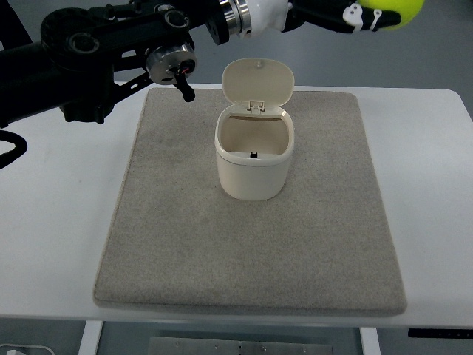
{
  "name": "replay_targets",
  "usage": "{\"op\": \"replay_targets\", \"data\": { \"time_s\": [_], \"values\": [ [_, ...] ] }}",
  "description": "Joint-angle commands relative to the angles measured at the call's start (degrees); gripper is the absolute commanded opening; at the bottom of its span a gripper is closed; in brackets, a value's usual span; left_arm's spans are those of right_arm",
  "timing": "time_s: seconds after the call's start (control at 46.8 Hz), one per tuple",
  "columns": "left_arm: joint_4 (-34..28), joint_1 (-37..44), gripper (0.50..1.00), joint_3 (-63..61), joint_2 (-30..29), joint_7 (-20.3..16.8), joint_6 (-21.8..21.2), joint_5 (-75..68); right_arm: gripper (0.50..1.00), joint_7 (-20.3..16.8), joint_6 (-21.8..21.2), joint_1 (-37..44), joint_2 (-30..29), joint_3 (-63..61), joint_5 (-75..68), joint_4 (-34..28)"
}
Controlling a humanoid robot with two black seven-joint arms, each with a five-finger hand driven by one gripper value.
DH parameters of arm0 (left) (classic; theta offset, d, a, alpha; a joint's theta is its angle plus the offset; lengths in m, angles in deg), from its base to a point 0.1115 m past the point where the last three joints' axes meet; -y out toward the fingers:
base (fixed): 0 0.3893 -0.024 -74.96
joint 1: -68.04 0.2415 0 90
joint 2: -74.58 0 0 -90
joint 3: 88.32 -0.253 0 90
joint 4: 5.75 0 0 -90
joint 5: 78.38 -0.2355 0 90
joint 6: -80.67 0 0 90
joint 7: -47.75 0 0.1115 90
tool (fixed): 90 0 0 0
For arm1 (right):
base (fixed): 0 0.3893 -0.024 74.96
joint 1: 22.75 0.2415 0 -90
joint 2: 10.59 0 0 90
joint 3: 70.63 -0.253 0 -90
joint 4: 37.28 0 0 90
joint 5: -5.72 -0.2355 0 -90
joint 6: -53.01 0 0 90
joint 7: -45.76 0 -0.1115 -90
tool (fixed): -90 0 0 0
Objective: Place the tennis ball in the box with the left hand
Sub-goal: 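Lift the ball with the left hand and carry it above the bin, then lower the held ball into the cream bin's opening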
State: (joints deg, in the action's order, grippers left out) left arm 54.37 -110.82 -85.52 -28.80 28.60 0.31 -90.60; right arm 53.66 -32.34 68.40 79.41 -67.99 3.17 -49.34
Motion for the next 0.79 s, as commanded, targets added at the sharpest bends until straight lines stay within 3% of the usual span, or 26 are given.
{"op": "replay_targets", "data": {
  "time_s": [0.0, 0.556, 0.769],
  "values": [
    [1.66, 0.18, 0.500, -2.44, -0.24, -0.01, -0.49, -0.09, 0.938, 0.00, 0.00, 0.00, 0.00, 0.00, 0.00, 0.02],
    [16.61, 0.53, 0.500, -11.15, -13.68, 0.08, -1.72, -0.70, 0.938, 0.00, 0.00, 0.00, 0.00, 0.00, 0.00, 0.02],
    [17.75, 0.79, 0.500, -13.52, -16.32, -0.01, -1.81, -1.05, 0.938, 0.00, 0.00, 0.00, 0.00, 0.00, 0.00, 0.02]
  ]
}}
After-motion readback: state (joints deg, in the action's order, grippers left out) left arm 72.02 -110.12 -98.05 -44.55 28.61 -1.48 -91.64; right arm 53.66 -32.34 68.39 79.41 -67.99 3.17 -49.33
